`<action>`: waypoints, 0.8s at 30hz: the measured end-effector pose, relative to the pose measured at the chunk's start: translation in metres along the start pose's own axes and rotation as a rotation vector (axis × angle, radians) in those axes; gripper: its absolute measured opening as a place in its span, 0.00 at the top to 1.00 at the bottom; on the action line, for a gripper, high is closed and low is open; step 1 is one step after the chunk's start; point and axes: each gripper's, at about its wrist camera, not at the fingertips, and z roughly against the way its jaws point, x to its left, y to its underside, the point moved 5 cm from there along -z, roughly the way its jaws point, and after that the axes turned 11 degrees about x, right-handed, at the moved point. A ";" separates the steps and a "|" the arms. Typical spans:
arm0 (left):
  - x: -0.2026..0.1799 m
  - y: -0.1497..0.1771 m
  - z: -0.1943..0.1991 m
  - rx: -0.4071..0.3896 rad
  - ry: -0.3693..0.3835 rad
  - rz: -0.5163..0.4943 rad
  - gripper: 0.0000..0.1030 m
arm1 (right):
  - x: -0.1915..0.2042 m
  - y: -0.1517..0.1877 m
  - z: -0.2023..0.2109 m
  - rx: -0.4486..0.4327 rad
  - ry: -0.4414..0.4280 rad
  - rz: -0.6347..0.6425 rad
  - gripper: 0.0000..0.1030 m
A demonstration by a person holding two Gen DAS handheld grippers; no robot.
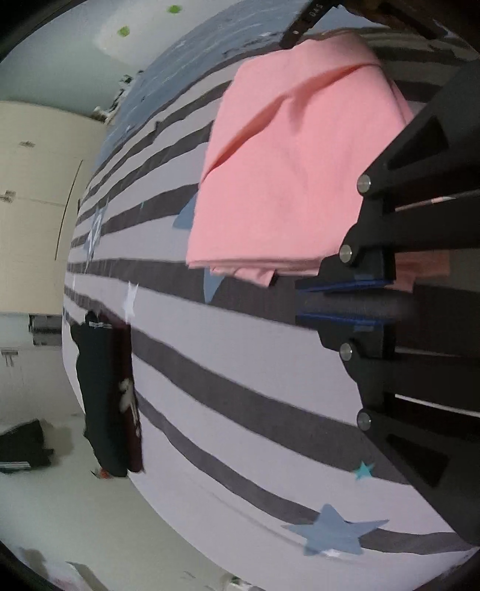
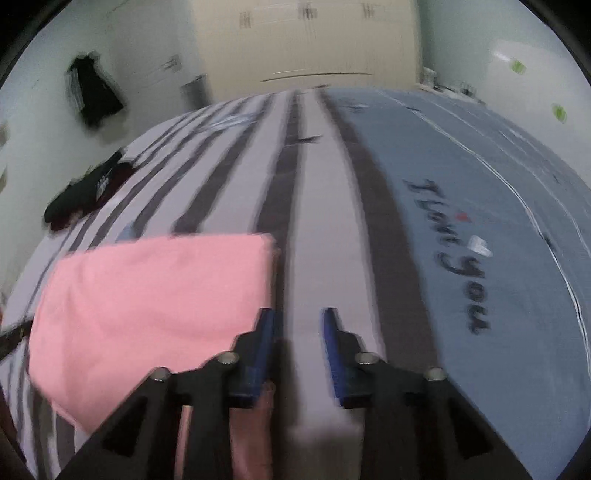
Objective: Fold clothes
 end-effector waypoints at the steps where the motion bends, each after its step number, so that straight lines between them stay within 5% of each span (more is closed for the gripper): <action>1: -0.001 0.000 0.002 0.000 0.021 0.000 0.78 | -0.005 0.000 0.000 0.012 -0.011 -0.020 0.73; 4: -0.010 0.003 0.006 -0.011 0.078 -0.017 0.61 | 0.004 0.005 0.007 0.016 -0.052 0.011 0.73; 11: -0.029 0.016 -0.010 0.047 0.100 -0.072 0.60 | 0.019 0.025 0.024 0.033 -0.108 0.013 0.67; 20: -0.031 0.023 -0.009 0.036 0.082 -0.100 0.87 | 0.010 0.026 0.047 0.007 -0.110 0.000 0.65; 24: -0.033 0.023 -0.011 0.043 0.078 -0.120 0.98 | 0.021 0.040 0.030 0.079 -0.128 0.046 0.63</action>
